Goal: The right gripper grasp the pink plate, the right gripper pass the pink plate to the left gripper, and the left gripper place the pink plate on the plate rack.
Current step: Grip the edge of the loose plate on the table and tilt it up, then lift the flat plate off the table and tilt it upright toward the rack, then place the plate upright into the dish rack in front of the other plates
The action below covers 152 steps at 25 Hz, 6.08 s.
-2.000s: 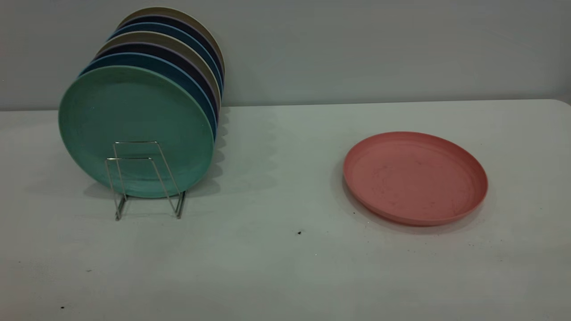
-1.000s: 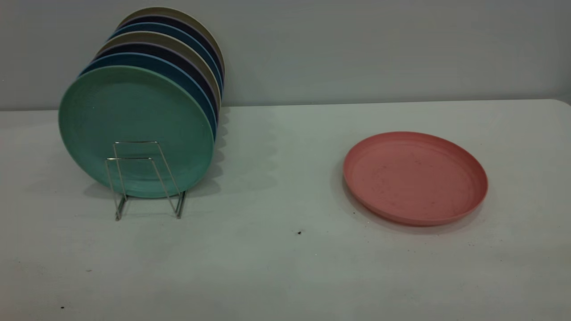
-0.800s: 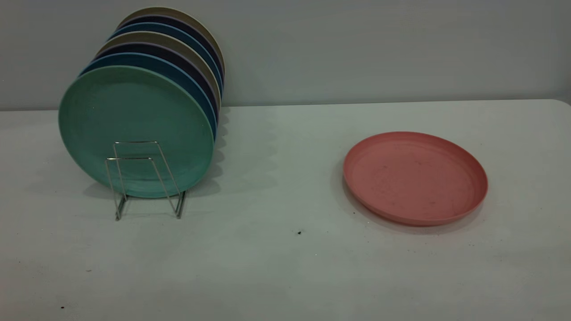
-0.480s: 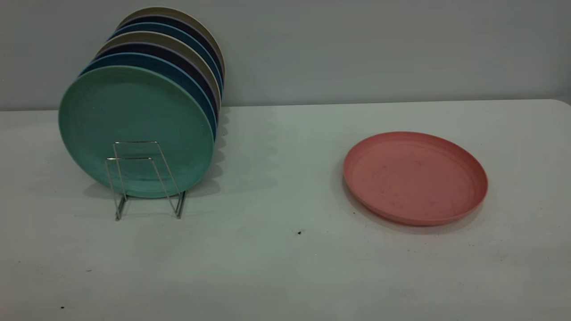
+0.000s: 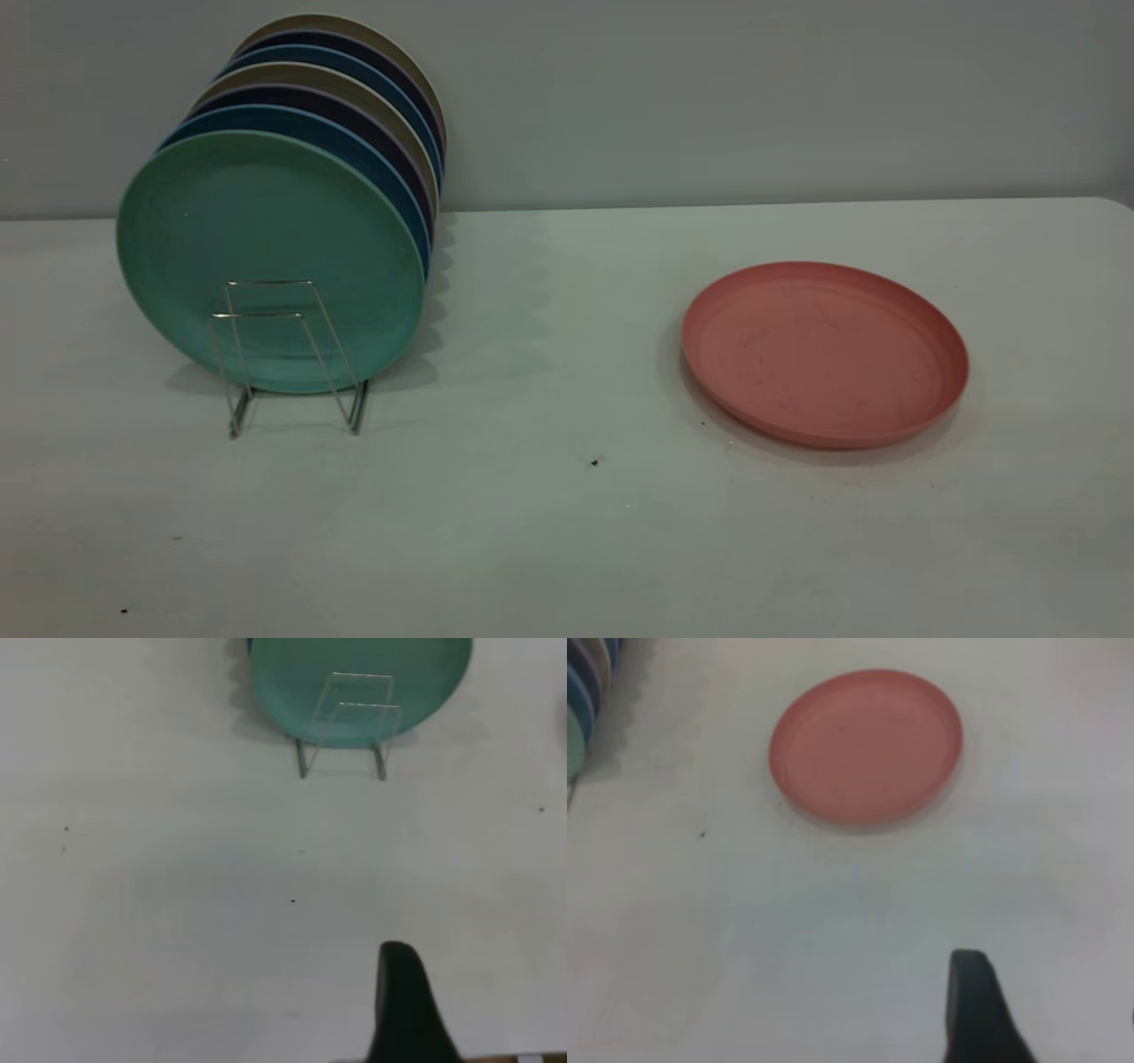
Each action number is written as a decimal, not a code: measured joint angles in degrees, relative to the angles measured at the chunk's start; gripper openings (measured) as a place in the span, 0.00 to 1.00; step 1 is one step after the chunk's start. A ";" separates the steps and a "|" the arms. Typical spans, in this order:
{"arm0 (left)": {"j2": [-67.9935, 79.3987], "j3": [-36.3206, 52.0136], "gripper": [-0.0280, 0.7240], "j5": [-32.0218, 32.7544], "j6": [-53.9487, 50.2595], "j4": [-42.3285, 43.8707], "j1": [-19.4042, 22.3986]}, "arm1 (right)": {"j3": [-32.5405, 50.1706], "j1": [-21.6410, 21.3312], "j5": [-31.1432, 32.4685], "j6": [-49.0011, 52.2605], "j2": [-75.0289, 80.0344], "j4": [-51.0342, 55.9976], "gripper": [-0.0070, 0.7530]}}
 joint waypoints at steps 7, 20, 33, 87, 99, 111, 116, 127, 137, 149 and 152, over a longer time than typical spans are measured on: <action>27.28 -9.45 0.77 -8.06 11.06 -3.09 0.00 | -6.58 0.00 -9.53 -8.90 25.37 3.42 0.68; 72.28 -25.36 0.78 -17.20 45.07 -37.40 -1.11 | -15.64 0.00 -25.32 -28.64 67.47 25.54 0.68; 101.09 -46.75 0.78 -19.05 51.19 -44.02 -18.13 | -43.49 -12.25 -10.01 -38.89 102.72 36.69 0.68; 102.30 -51.70 0.78 -23.38 42.85 -38.77 -22.18 | -55.58 -6.70 6.52 -76.82 118.38 62.35 0.03; 108.47 -51.70 0.66 -28.67 36.77 -43.70 -23.91 | -55.58 -5.06 7.41 -77.83 118.38 62.51 0.03; 108.24 -51.70 0.15 -28.31 39.92 -43.97 -23.87 | -55.88 -5.17 9.64 -73.56 117.72 66.28 0.27; 105.60 -51.70 0.15 -27.00 41.33 -38.37 -23.81 | -59.70 -5.17 12.79 -70.33 111.15 66.48 0.66; 90.27 -51.70 0.15 -14.08 50.46 -15.10 -14.86 | -66.68 -6.74 17.17 -57.16 84.04 58.29 0.72; 81.28 -51.89 0.15 -4.14 85.29 -11.95 -5.15 | -54.60 0.97 19.42 -36.27 59.10 28.24 0.32; 86.28 -51.89 0.15 -9.66 98.61 -12.17 -4.40 | -17.69 1.08 19.42 -27.11 24.60 19.32 0.28; 87.32 -51.89 0.15 -12.38 101.12 -13.20 -4.40 | -11.70 1.08 17.53 -20.46 14.30 14.28 0.29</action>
